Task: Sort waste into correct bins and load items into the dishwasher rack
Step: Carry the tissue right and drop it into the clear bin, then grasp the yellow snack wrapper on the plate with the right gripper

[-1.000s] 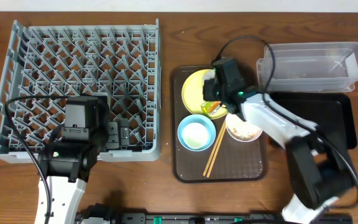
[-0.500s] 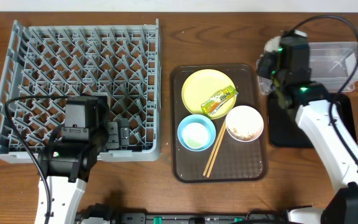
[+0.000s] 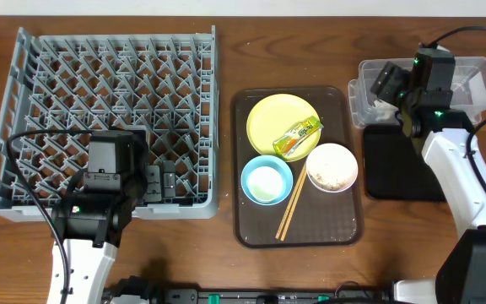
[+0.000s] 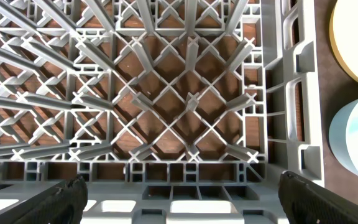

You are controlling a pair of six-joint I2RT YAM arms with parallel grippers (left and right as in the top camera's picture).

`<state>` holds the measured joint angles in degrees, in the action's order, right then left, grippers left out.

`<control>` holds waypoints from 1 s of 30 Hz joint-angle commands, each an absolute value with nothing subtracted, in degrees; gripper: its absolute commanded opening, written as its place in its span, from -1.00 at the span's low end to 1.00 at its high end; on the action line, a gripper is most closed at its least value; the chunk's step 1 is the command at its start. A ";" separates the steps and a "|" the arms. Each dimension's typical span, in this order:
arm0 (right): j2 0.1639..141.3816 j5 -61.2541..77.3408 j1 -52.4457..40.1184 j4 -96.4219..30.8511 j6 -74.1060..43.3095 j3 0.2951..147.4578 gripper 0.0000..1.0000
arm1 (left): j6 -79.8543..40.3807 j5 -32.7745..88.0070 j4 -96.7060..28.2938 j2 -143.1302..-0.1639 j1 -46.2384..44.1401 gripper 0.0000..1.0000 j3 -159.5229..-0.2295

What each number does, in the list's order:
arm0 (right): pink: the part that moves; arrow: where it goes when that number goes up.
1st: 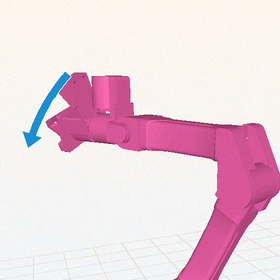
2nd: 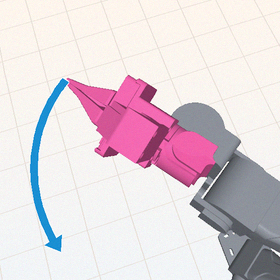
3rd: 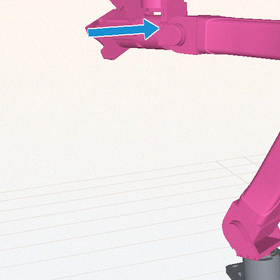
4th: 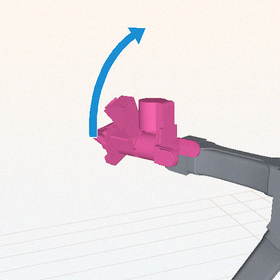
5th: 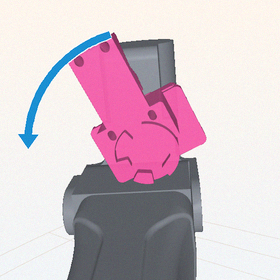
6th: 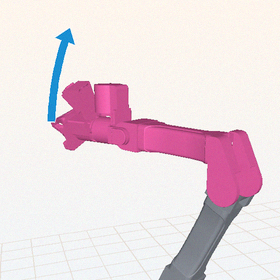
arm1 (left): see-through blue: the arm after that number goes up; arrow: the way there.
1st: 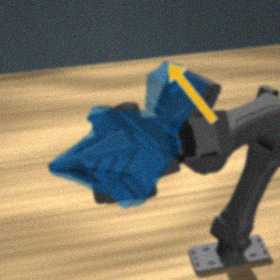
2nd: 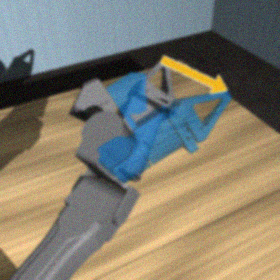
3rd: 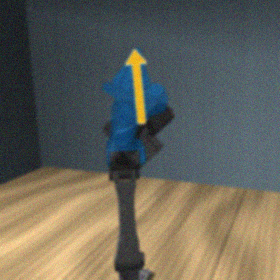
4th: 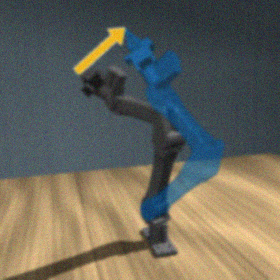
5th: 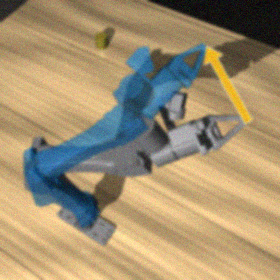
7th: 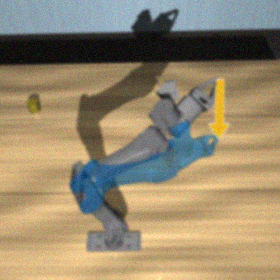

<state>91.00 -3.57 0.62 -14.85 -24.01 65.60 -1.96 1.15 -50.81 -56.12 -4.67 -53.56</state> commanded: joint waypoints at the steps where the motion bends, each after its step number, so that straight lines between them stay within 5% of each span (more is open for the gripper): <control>1: 89.36 6.33 0.32 -15.49 -20.51 65.95 0.53 | -2.87 1.04 -50.92 -56.07 -4.91 0.99 -54.76; 8: 88.51 12.73 -8.78 -21.28 -20.10 65.93 0.36 | -2.90 1.04 -50.92 -56.12 -4.91 0.99 -54.76; 19: 92.49 -4.95 -24.86 -29.63 -30.48 65.87 0.40 | -2.90 1.04 -50.92 -56.12 -4.91 0.99 -54.72; 30: 103.31 -5.32 -27.14 -27.57 -41.63 65.87 0.33 | -2.90 1.04 -50.92 -56.12 -4.91 0.99 -54.72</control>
<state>101.41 -3.70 -26.61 -28.51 -36.71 65.63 -1.96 1.15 -50.81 -56.12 -4.67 -53.56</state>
